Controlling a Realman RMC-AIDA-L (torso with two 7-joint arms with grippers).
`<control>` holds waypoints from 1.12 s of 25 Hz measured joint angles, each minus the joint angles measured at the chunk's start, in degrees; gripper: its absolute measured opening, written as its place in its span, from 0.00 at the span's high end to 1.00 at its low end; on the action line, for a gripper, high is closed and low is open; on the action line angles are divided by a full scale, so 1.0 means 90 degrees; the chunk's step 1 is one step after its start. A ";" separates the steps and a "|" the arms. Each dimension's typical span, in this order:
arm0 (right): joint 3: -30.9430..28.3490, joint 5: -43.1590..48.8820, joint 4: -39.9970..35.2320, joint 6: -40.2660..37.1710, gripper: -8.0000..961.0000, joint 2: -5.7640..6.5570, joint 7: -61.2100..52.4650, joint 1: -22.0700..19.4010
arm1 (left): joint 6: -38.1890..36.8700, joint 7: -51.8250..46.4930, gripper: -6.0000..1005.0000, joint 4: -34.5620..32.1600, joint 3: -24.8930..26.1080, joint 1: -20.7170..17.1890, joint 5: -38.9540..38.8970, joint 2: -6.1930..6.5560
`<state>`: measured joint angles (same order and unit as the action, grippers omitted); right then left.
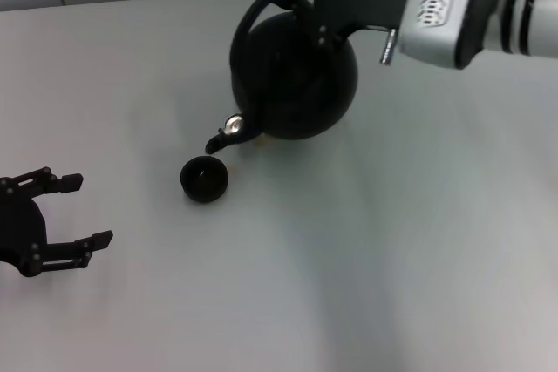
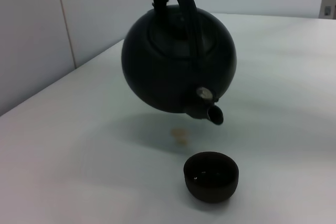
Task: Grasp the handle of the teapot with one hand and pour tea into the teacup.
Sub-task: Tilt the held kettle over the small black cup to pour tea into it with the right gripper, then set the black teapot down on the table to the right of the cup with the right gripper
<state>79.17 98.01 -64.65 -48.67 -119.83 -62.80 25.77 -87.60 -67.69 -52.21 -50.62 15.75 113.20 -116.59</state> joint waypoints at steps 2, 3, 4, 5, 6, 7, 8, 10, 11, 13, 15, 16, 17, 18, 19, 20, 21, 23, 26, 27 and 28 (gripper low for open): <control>-0.0126 -0.0376 0.0078 0.0029 0.89 0.0000 0.0029 -0.0165 | 0.0003 0.0001 0.13 0.0000 0.0000 0.0006 0.0000 -0.0005; -0.0217 -0.0590 0.0130 0.0037 0.89 0.0000 0.0041 -0.0242 | 0.0009 0.0001 0.13 0.0000 0.0000 0.0015 0.0000 -0.0008; -0.0297 -0.0803 0.0188 0.0037 0.89 0.0000 0.0049 -0.0309 | 0.0012 0.0002 0.13 0.0000 0.0000 0.0022 0.0000 -0.0010; -0.0390 -0.0993 0.0255 0.0035 0.89 0.0002 0.0052 -0.0369 | 0.0012 0.0002 0.13 0.0000 0.0000 0.0026 0.0000 -0.0013; -0.0550 -0.1297 0.0388 0.0012 0.89 0.0011 0.0054 -0.0464 | 0.0010 0.0002 0.13 -0.0003 0.0000 0.0031 0.0000 -0.0016; -0.0623 -0.1451 0.0453 -0.0007 0.89 0.0017 0.0055 -0.0504 | 0.0006 0.0002 0.13 -0.0023 0.0000 0.0035 0.0000 -0.0024; -0.0623 -0.1451 0.0453 -0.0007 0.89 0.0017 0.0055 -0.0504 | 0.0001 0.0001 0.13 -0.0049 0.0000 0.0037 0.0000 -0.0038; -0.0765 -0.1771 0.0603 -0.0035 0.89 0.0038 0.0053 -0.0571 | -0.0002 0.0001 0.13 -0.0079 0.0000 0.0038 0.0000 -0.0055; -0.0924 -0.2086 0.0775 -0.0090 0.89 0.0058 0.0034 -0.0622 | -0.0001 0.0001 0.13 -0.0089 0.0000 0.0042 0.0000 -0.0065; -0.1032 -0.2210 0.0872 -0.0152 0.89 0.0065 0.0020 -0.0641 | 0.0001 0.0001 0.13 -0.0091 0.0000 0.0046 0.0000 -0.0070; -0.1255 -0.2407 0.1068 -0.0313 0.89 0.0071 0.0007 -0.0662 | 0.0004 0.0001 0.13 -0.0091 0.0000 0.0053 0.0000 -0.0074; -0.1504 -0.2560 0.1315 -0.0490 0.89 0.0073 -0.0051 -0.0657 | 0.0007 0.0003 0.13 -0.0091 -0.0007 0.0061 0.0000 -0.0082; -0.1504 -0.2560 0.1315 -0.0490 0.89 0.0073 -0.0051 -0.0657 | 0.0007 0.0003 0.13 -0.0091 -0.0007 0.0061 0.0000 -0.0082; -0.1611 -0.2607 0.1444 -0.0560 0.89 0.0074 -0.0114 -0.0638 | 0.0011 0.0003 0.13 -0.0091 -0.0009 0.0066 0.0000 -0.0084; -0.1701 -0.2633 0.1559 -0.0610 0.89 0.0078 -0.0163 -0.0618 | 0.0013 0.0003 0.13 -0.0091 -0.0009 0.0068 0.0000 -0.0086; -0.1768 -0.2643 0.1677 -0.0662 0.89 0.0079 -0.0210 -0.0602 | 0.0015 0.0003 0.13 -0.0091 -0.0013 0.0072 0.0000 -0.0086; -0.1816 -0.2645 0.1782 -0.0691 0.89 0.0080 -0.0219 -0.0587 | 0.0016 0.0003 0.13 -0.0091 -0.0018 0.0073 0.0000 -0.0087; -0.1840 -0.2643 0.1983 -0.0717 0.89 0.0081 -0.0203 -0.0555 | 0.0016 0.0003 0.13 -0.0091 -0.0028 0.0077 0.0000 -0.0098; -0.1843 -0.2639 0.2382 -0.0676 0.89 0.0082 -0.0188 -0.0451 | 0.0016 0.0003 0.13 -0.0091 -0.0030 0.0077 0.0000 -0.0114; -0.1843 -0.2639 0.2382 -0.0676 0.89 0.0082 -0.0188 -0.0451 | 0.0016 0.0003 0.13 -0.0095 -0.0029 0.0077 0.0000 -0.0115; -0.1844 -0.2637 0.2456 -0.0662 0.89 0.0082 -0.0182 -0.0428 | 0.0016 0.0003 0.13 -0.0114 -0.0030 0.0077 0.0000 -0.0118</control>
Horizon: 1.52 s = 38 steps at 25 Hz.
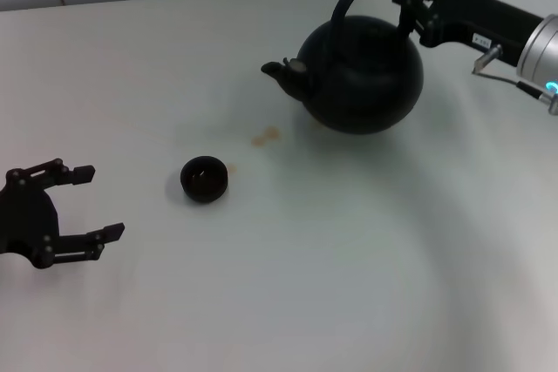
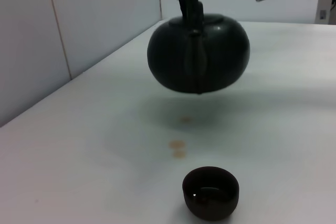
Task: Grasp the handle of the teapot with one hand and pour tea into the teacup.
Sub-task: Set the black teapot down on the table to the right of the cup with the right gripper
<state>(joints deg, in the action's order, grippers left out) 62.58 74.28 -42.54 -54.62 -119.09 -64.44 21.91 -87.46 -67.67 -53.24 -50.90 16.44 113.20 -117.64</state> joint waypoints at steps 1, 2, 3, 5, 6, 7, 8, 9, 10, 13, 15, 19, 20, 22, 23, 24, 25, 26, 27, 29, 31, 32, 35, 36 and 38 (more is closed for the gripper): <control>0.0006 0.0008 0.0061 0.0010 0.89 0.0000 0.0026 0.0016 | -0.0003 0.0000 0.13 -0.0017 -0.0002 0.0000 0.0000 -0.0003; 0.0011 0.0017 0.0117 0.0022 0.89 0.0000 0.0066 0.0031 | -0.0008 0.0000 0.13 -0.0032 -0.0005 -0.0001 0.0000 -0.0008; 0.0022 0.0021 0.0234 0.0049 0.89 0.0000 0.0173 0.0064 | -0.0012 0.0000 0.13 -0.0044 -0.0007 -0.0001 0.0000 -0.0013; 0.0029 0.0022 0.0299 0.0075 0.89 -0.0003 0.0218 0.0078 | -0.0020 -0.0001 0.13 -0.0052 -0.0009 -0.0001 0.0000 -0.0017; 0.0042 0.0021 0.0348 0.0121 0.89 -0.0003 0.0240 0.0096 | -0.0024 -0.0001 0.13 -0.0052 -0.0009 -0.0001 0.0000 -0.0017; 0.0058 0.0024 0.0390 0.0181 0.89 -0.0004 0.0247 0.0115 | -0.0028 -0.0001 0.13 -0.0055 -0.0009 -0.0001 0.0000 -0.0017; 0.0083 0.0037 0.0485 0.0321 0.89 -0.0005 0.0252 0.0175 | -0.0027 -0.0001 0.13 -0.0057 -0.0010 -0.0001 0.0000 -0.0017; 0.0083 0.0037 0.0485 0.0321 0.89 -0.0005 0.0252 0.0175 | -0.0026 -0.0001 0.13 -0.0059 -0.0016 -0.0001 0.0000 -0.0017; 0.0087 0.0043 0.0546 0.0374 0.89 -0.0006 0.0265 0.0207 | -0.0025 -0.0001 0.13 -0.0059 -0.0021 -0.0001 0.0000 -0.0017; 0.0087 0.0049 0.0688 0.0434 0.89 -0.0013 0.0489 0.0278 | -0.0030 -0.0004 0.13 -0.0064 -0.0028 0.0002 0.0000 -0.0015; 0.0087 0.0048 0.0697 0.0434 0.89 -0.0015 0.0536 0.0285 | -0.0030 -0.0008 0.13 -0.0071 -0.0028 0.0004 0.0000 -0.0015; 0.0089 0.0008 0.0718 0.0437 0.89 -0.0020 0.0575 0.0310 | -0.0033 -0.0042 0.13 -0.0134 -0.0029 0.0007 0.0000 -0.0013; 0.0089 0.0002 0.0720 0.0434 0.89 -0.0020 0.0569 0.0321 | -0.0033 -0.0048 0.13 -0.0140 -0.0029 0.0009 0.0000 -0.0013; 0.0089 0.0001 0.0721 0.0423 0.89 -0.0019 0.0549 0.0335 | -0.0034 -0.0055 0.13 -0.0144 -0.0029 0.0019 0.0000 -0.0013; 0.0090 -0.0002 0.0701 0.0419 0.89 -0.0017 0.0538 0.0345 | -0.0032 -0.0056 0.13 -0.0145 -0.0029 0.0037 0.0000 -0.0013; 0.0090 -0.0002 0.0701 0.0419 0.89 -0.0017 0.0538 0.0345 | -0.0032 -0.0056 0.13 -0.0145 -0.0029 0.0037 0.0000 -0.0013; 0.0089 -0.0004 0.0687 0.0425 0.89 -0.0016 0.0535 0.0351 | -0.0031 -0.0058 0.13 -0.0147 -0.0029 0.0043 0.0000 -0.0013; 0.0088 -0.0006 0.0670 0.0431 0.89 -0.0015 0.0532 0.0366 | -0.0028 -0.0063 0.13 -0.0172 -0.0029 0.0055 0.0000 -0.0013; 0.0088 -0.0006 0.0670 0.0431 0.89 -0.0015 0.0532 0.0366 | -0.0028 -0.0063 0.13 -0.0172 -0.0029 0.0055 0.0000 -0.0013; 0.0088 -0.0006 0.0669 0.0431 0.89 -0.0011 0.0532 0.0386 | -0.0023 -0.0068 0.13 -0.0196 -0.0029 0.0057 0.0000 -0.0015; 0.0088 -0.0007 0.0672 0.0431 0.89 -0.0007 0.0543 0.0394 | -0.0018 -0.0069 0.13 -0.0202 -0.0029 0.0058 0.0000 -0.0019; 0.0084 -0.0009 0.0668 0.0424 0.83 -0.0006 0.0556 0.0390 | -0.0015 -0.0070 0.13 -0.0202 -0.0029 0.0058 0.0000 -0.0021; 0.0075 -0.0011 0.0667 0.0403 0.68 -0.0007 0.0560 0.0383 | -0.0019 -0.0070 0.13 -0.0202 -0.0029 0.0058 0.0000 -0.0022; 0.0066 -0.0012 0.0667 0.0396 0.64 -0.0007 0.0562 0.0377 | -0.0025 -0.0070 0.13 -0.0202 -0.0028 0.0058 0.0000 -0.0023; 0.0061 -0.0012 0.0665 0.0392 0.56 -0.0008 0.0564 0.0363 | -0.0031 -0.0070 0.13 -0.0202 -0.0029 0.0058 0.0000 -0.0023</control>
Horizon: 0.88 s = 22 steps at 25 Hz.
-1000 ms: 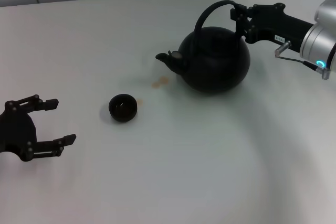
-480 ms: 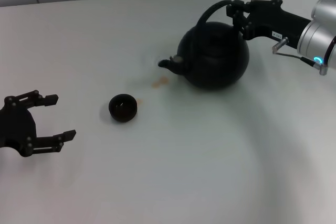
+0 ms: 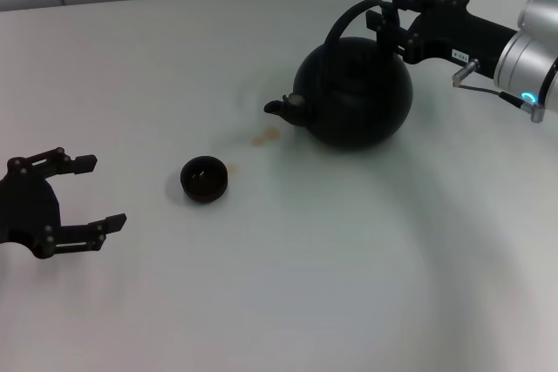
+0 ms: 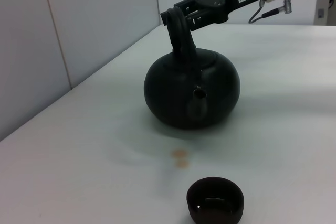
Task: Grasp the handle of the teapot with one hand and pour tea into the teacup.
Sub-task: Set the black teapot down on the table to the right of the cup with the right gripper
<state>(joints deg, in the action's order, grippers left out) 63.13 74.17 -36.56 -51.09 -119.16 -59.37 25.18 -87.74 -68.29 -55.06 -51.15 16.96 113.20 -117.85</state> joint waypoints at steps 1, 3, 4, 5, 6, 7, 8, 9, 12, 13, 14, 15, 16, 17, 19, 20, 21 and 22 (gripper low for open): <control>0.0000 0.0000 0.0000 0.0000 0.53 0.0000 0.0000 0.0000 | 0.0000 0.0000 0.13 0.0000 0.0000 0.0000 0.0000 0.0000; 0.0001 0.0000 -0.0020 -0.0008 0.49 -0.0007 0.0003 -0.0027 | -0.0004 0.0000 0.13 0.0000 0.0000 -0.0001 0.0000 0.0000; 0.0001 0.0000 -0.0020 -0.0008 0.49 -0.0007 0.0003 -0.0027 | -0.0004 0.0000 0.13 0.0000 0.0000 -0.0001 0.0000 0.0000; 0.0004 -0.0005 -0.0051 -0.0039 0.49 -0.0017 0.0004 -0.0070 | -0.0004 0.0000 0.13 0.0001 0.0000 -0.0003 0.0000 0.0000; 0.0004 -0.0005 -0.0051 -0.0039 0.49 -0.0017 0.0004 -0.0070 | -0.0006 0.0000 0.13 0.0001 0.0000 -0.0005 0.0000 0.0000; 0.0005 -0.0006 -0.0067 -0.0070 0.49 -0.0024 0.0006 -0.0099 | -0.0009 0.0000 0.13 0.0002 0.0000 -0.0005 0.0000 0.0000; 0.0012 -0.0009 -0.0113 -0.0271 0.49 -0.0036 0.0022 -0.0211 | -0.0022 0.0000 0.13 0.0002 0.0000 -0.0010 0.0000 0.0000; 0.0012 -0.0009 -0.0113 -0.0271 0.49 -0.0036 0.0022 -0.0211 | -0.0022 0.0000 0.13 0.0002 0.0000 -0.0010 0.0000 0.0000; -0.0023 -0.0063 -0.0136 -0.0618 0.49 -0.0040 0.0161 -0.0399 | -0.0046 0.0000 0.13 -0.0002 0.0007 -0.0030 -0.0005 0.0000; -0.0009 -0.0274 -0.0128 -0.0827 0.49 -0.0041 0.0409 -0.0575 | -0.0066 0.0000 0.13 -0.0005 0.0019 -0.0035 -0.0026 0.0000; -0.0009 -0.0274 -0.0128 -0.0827 0.49 -0.0041 0.0409 -0.0575 | -0.0066 0.0000 0.13 -0.0005 0.0019 -0.0035 -0.0026 0.0000; 0.0003 -0.0380 -0.0114 -0.0901 0.49 -0.0044 0.0524 -0.0648 | -0.0078 0.0000 0.13 -0.0005 0.0028 -0.0038 -0.0032 0.0000; 0.0013 -0.0556 -0.0088 -0.1038 0.49 -0.0046 0.0702 -0.0741 | -0.0089 0.0000 0.13 -0.0006 0.0033 -0.0038 -0.0038 0.0000; 0.0018 -0.0862 0.0008 -0.1286 0.49 -0.0055 0.1040 -0.0895 | -0.0094 0.0000 0.13 -0.0006 0.0037 -0.0039 -0.0043 0.0000; 0.0017 -0.1026 0.0077 -0.1414 0.49 -0.0057 0.1188 -0.0968 | -0.0097 0.0000 0.13 -0.0006 0.0036 -0.0035 -0.0044 0.0000; 0.0015 -0.1169 0.0148 -0.1531 0.49 -0.0057 0.1311 -0.1032 | -0.0097 0.0000 0.13 -0.0006 0.0033 -0.0032 -0.0045 0.0000; 0.0009 -0.1266 0.0215 -0.1658 0.49 -0.0057 0.1401 -0.1078 | -0.0097 0.0000 0.13 -0.0006 0.0024 -0.0027 -0.0045 0.0000; -0.0011 -0.1336 0.0287 -0.1798 0.49 -0.0056 0.1477 -0.1123 | -0.0098 0.0000 0.13 -0.0006 0.0018 -0.0026 -0.0046 0.0000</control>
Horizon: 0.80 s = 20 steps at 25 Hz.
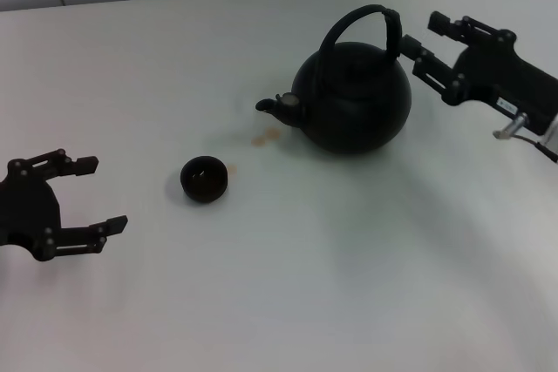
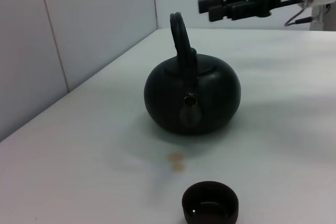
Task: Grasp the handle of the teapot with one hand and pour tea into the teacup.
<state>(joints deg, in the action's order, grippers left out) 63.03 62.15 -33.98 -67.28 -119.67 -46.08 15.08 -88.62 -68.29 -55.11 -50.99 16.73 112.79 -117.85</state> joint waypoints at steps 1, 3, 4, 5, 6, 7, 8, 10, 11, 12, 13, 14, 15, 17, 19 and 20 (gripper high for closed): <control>-0.0033 -0.0036 0.0106 -0.0296 0.49 0.0012 0.0087 -0.0072 | -0.0023 0.0000 0.13 0.0000 -0.0008 0.0005 -0.0001 -0.0001; -0.0043 -0.0036 0.0146 -0.0452 0.49 0.0021 0.0102 -0.0108 | -0.0059 0.0000 0.13 0.0000 -0.0009 0.0012 -0.0003 -0.0003; -0.0042 -0.0029 0.0179 -0.0597 0.49 0.0028 0.0101 -0.0135 | -0.0059 0.0000 0.13 0.0000 -0.0009 0.0012 -0.0003 -0.0003; -0.0032 -0.0015 0.0217 -0.0757 0.49 0.0037 0.0073 -0.0154 | -0.0163 0.0000 0.13 0.0007 0.0003 0.0036 -0.0010 -0.0005; 0.0001 0.0025 0.0274 -0.1089 0.49 0.0054 -0.0063 -0.0165 | -0.0307 0.0000 0.13 0.0008 0.0002 0.0054 -0.0015 -0.0008; 0.0001 0.0025 0.0274 -0.1089 0.49 0.0054 -0.0063 -0.0165 | -0.0307 0.0000 0.13 0.0008 0.0002 0.0054 -0.0015 -0.0008; 0.0010 0.0094 0.0293 -0.1306 0.49 0.0065 -0.0148 -0.0166 | -0.0359 0.0000 0.13 0.0008 0.0001 0.0059 -0.0016 -0.0009; 0.0004 0.0386 0.0288 -0.1819 0.49 0.0083 -0.0273 -0.0161 | -0.0567 0.0006 0.13 0.0004 0.0008 0.0066 -0.0044 -0.0019; 0.0001 0.0705 0.0257 -0.2222 0.49 0.0094 -0.0394 -0.0105 | -0.0815 0.0030 0.13 0.0009 0.0029 0.0069 -0.0167 -0.0025; 0.0001 0.0705 0.0257 -0.2222 0.49 0.0094 -0.0394 -0.0105 | -0.0815 0.0030 0.13 0.0009 0.0029 0.0069 -0.0167 -0.0025; 0.0008 0.1005 0.0244 -0.2459 0.49 0.0096 -0.0557 0.0003 | -0.0987 0.0046 0.13 0.0025 0.0032 0.0061 -0.0297 -0.0027; 0.0008 0.1005 0.0244 -0.2459 0.49 0.0096 -0.0557 0.0003 | -0.1092 0.0055 0.13 0.0032 0.0032 0.0054 -0.0387 -0.0027; 0.0015 0.1126 0.0250 -0.2523 0.49 0.0096 -0.0618 0.0065 | -0.1238 0.0061 0.13 0.0040 0.0032 0.0039 -0.0522 -0.0028; 0.0027 0.1397 0.0293 -0.2651 0.49 0.0080 -0.0717 0.0219 | -0.1473 0.0066 0.13 0.0059 0.0030 0.0024 -0.0744 -0.0029; 0.0045 0.1640 0.0337 -0.2724 0.49 0.0061 -0.0813 0.0357 | -0.1582 0.0067 0.13 0.0081 0.0024 0.0025 -0.0839 -0.0029; 0.0059 0.1733 0.0348 -0.2743 0.49 0.0057 -0.0869 0.0400 | -0.1663 0.0067 0.13 0.0114 0.0023 0.0033 -0.0900 -0.0030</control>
<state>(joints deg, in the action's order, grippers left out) 63.57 77.75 -30.84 -91.97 -119.16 -53.90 18.68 -103.59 -67.69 -54.08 -50.78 17.02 104.69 -118.12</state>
